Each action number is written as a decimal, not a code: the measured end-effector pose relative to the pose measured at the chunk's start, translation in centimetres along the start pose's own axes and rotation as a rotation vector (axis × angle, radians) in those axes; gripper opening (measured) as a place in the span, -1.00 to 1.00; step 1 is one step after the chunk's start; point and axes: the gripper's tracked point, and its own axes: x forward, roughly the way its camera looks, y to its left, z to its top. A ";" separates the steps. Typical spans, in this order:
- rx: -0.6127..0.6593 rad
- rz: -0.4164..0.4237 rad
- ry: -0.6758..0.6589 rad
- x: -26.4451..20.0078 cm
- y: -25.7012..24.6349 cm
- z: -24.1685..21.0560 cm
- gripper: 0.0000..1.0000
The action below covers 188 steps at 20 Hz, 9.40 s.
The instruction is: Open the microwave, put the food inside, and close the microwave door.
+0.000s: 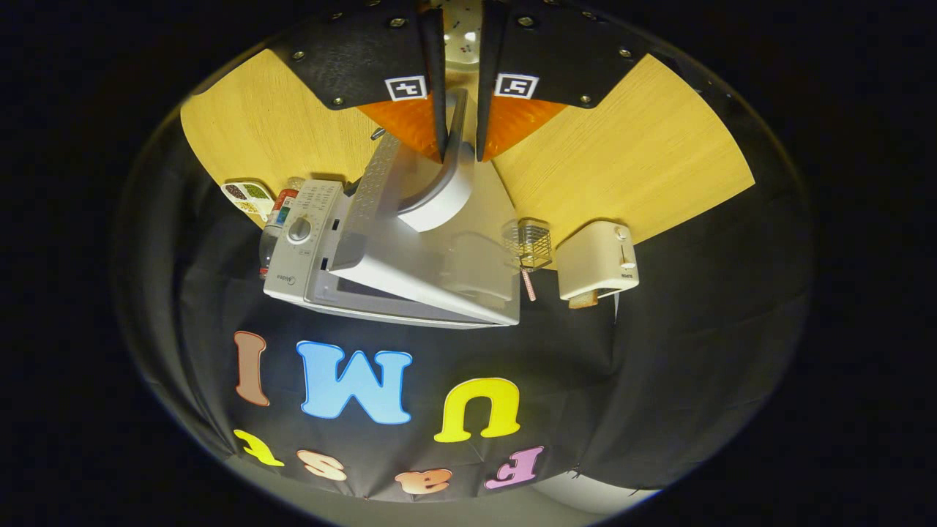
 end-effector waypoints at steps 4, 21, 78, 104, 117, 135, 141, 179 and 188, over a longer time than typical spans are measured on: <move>-0.013 0.020 0.002 -1.2 2.3 -0.5 -0.46; 0.004 0.347 -0.105 -9.6 11.9 2.7 0.58; 0.306 -0.037 0.085 -1.8 -9.1 -2.2 0.54; 0.453 0.117 -0.033 20.0 -10.0 6.0 0.54; 0.513 0.062 -0.130 29.0 -9.4 6.3 0.53; 0.344 -0.048 -0.160 27.1 -11.8 7.4 0.95; 0.289 -0.054 -0.207 18.6 -12.6 9.3 0.94; 0.075 0.403 -0.090 -4.1 9.6 5.3 -0.93; 0.097 0.359 -0.047 -2.0 4.8 4.1 -0.93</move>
